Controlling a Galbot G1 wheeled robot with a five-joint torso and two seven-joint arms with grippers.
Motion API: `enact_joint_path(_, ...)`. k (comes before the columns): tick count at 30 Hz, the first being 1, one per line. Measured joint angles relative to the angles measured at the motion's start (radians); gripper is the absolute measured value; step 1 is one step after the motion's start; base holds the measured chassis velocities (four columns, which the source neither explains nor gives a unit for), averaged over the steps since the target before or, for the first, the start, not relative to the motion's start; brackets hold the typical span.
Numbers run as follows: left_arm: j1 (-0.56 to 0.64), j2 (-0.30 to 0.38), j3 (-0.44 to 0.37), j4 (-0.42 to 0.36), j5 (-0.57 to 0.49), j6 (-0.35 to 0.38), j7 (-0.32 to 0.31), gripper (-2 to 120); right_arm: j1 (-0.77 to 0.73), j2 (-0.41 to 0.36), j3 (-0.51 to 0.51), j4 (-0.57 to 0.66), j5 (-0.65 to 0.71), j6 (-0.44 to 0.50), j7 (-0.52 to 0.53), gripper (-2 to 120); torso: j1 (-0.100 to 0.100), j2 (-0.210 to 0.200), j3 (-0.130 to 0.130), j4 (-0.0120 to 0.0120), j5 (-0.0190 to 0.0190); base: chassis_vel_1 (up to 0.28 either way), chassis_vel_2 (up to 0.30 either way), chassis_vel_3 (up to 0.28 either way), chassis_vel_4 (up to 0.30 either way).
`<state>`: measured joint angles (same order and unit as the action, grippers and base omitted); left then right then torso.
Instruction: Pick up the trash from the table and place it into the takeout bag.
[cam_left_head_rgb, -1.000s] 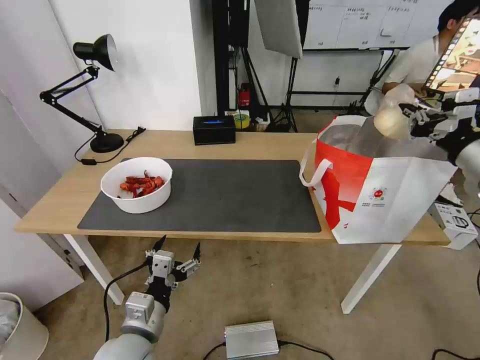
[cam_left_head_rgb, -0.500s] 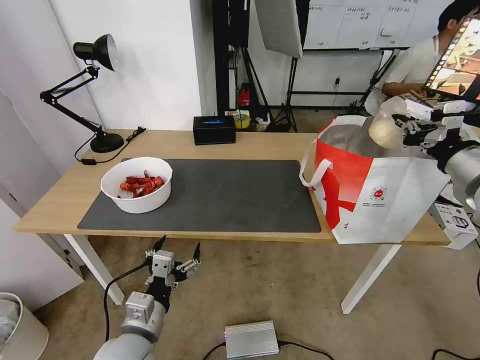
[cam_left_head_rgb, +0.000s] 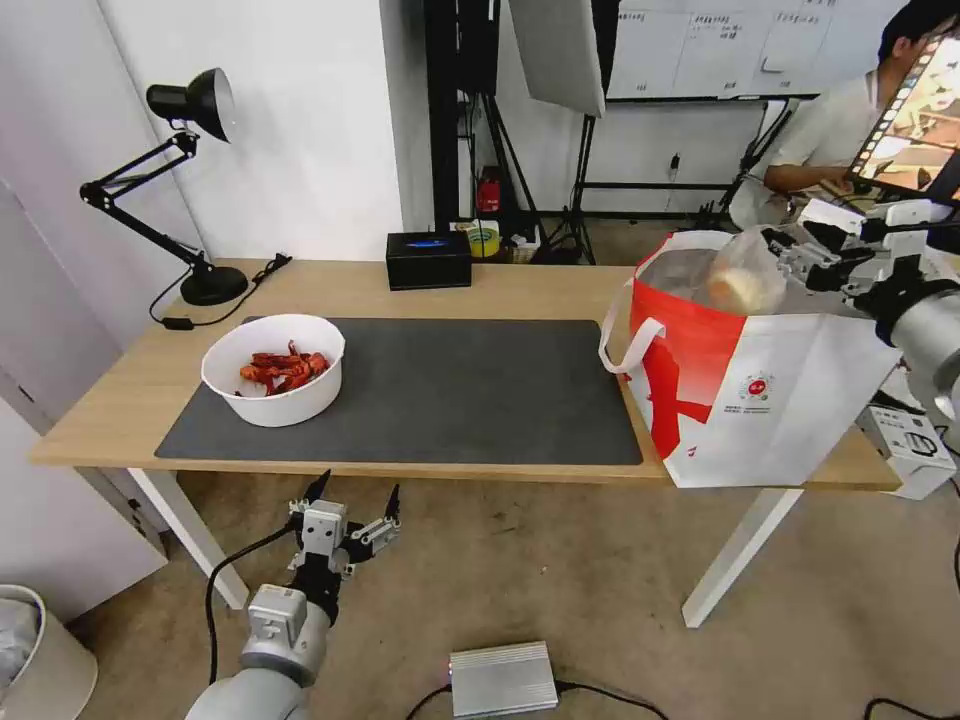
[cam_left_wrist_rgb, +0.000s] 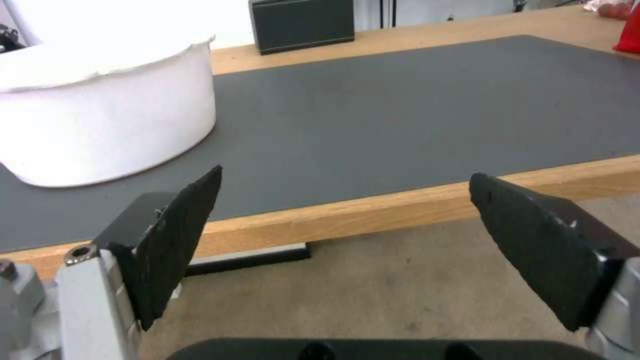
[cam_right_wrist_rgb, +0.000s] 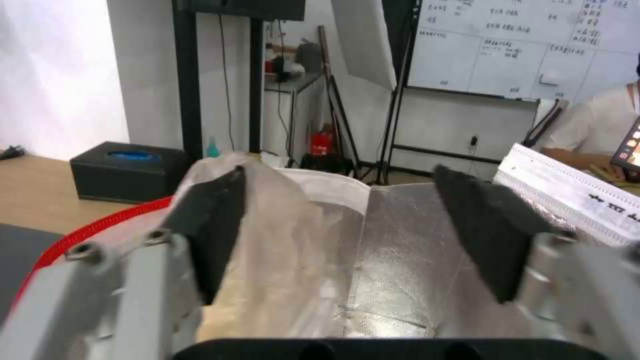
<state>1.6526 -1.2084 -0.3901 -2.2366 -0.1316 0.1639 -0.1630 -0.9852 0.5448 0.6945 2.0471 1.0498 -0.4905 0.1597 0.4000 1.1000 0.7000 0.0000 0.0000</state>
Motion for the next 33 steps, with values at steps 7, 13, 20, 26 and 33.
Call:
enact_joint_path(7, 0.007, -0.003, -0.003, -0.006, 0.003, 0.000, 0.000, 100, 0.000, -0.010, 0.010, 0.005, 0.027, -0.039, 0.022, 99, 0.000, 0.000, 0.000, 0.0000, 0.0001, 0.000, 0.000, 0.000, 0.000)
enact_joint_path(13, 0.011, -0.002, -0.007, -0.012, 0.003, -0.001, 0.000, 100, 0.007, -0.021, 0.023, 0.024, 0.111, -0.140, 0.120, 100, 0.000, 0.000, 0.000, 0.0000, 0.0000, 0.000, 0.000, 0.000, 0.000)
enact_joint_path(20, 0.011, -0.005, -0.003, -0.012, 0.005, -0.001, 0.000, 100, 0.025, -0.047, 0.034, 0.032, 0.171, -0.231, 0.213, 100, 0.000, 0.000, 0.000, 0.0000, 0.0001, 0.000, 0.000, 0.000, 0.000)
enact_joint_path(26, 0.004, -0.004, -0.001, -0.012, 0.005, -0.001, 0.000, 100, 0.049, -0.100, 0.033, 0.018, 0.257, -0.237, 0.278, 100, 0.000, 0.000, 0.000, 0.0000, 0.0000, 0.000, 0.000, 0.000, 0.000)
enact_joint_path(33, -0.002, -0.003, 0.006, -0.006, 0.005, -0.001, 0.000, 100, 0.042, -0.166, 0.001, -0.024, 0.223, -0.237, 0.154, 100, 0.000, 0.000, 0.000, 0.0000, 0.0001, 0.000, 0.000, 0.000, 0.000)
